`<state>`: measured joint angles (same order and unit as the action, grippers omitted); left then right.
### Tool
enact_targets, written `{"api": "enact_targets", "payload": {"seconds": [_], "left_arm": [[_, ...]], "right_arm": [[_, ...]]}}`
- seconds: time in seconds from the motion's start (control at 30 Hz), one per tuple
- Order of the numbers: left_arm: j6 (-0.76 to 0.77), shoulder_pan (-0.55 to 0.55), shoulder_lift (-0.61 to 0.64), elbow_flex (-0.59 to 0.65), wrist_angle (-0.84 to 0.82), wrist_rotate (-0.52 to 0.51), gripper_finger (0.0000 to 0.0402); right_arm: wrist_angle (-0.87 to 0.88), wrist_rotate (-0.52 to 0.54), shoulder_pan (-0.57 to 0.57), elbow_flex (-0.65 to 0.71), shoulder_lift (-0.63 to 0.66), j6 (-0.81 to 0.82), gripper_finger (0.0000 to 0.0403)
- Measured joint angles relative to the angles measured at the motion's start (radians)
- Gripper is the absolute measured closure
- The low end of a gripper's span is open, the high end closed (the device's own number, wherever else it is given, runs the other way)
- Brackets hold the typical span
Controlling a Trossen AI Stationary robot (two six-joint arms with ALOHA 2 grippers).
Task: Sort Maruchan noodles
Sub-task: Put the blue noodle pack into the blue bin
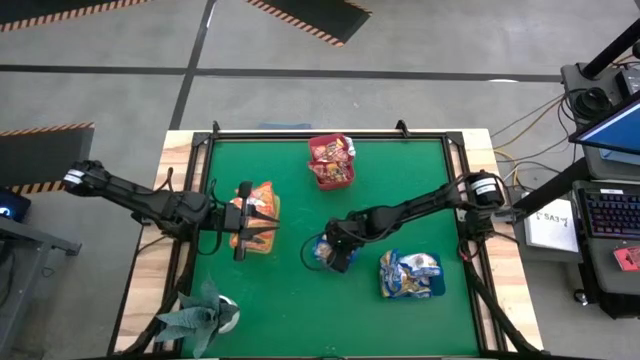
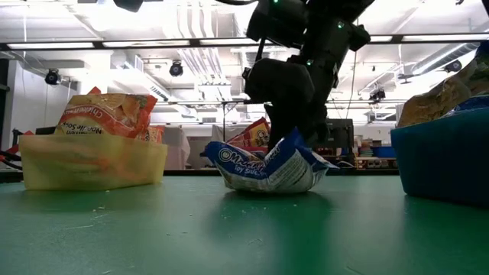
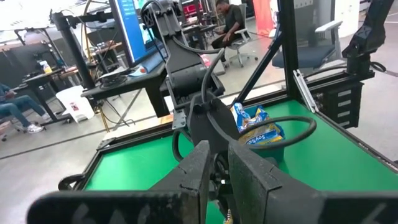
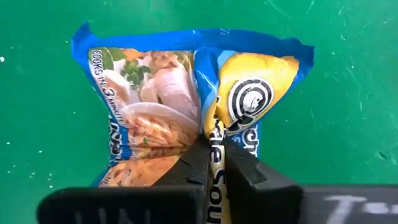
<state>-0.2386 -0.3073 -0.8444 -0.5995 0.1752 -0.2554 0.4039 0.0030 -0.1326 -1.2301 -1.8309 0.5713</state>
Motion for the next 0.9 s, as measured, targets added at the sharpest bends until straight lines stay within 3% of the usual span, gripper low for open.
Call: {"api": "enact_targets", "payload": {"seconds": [0.33, 0.67, 0.77, 0.9], "left_arm": [[0.001, 0.000, 0.000, 0.000, 0.002, 0.000, 0.0359], [0.001, 0.000, 0.000, 0.000, 0.005, 0.000, 0.0359], [0.001, 0.000, 0.000, 0.000, 0.005, 0.001, 0.0359], [0.001, 0.000, 0.000, 0.000, 0.005, 0.001, 0.0359]], "right_arm": [[0.013, -0.012, 0.000, -0.005, 0.064, -0.008, 0.0393], [0.022, -0.046, -0.001, -0.005, 0.211, -0.024, 0.0394], [0.033, -0.094, -0.006, -0.005, 0.269, -0.063, 0.0394], [0.084, -0.272, -0.032, -0.005, 0.354, -0.104, 0.0394]]}}
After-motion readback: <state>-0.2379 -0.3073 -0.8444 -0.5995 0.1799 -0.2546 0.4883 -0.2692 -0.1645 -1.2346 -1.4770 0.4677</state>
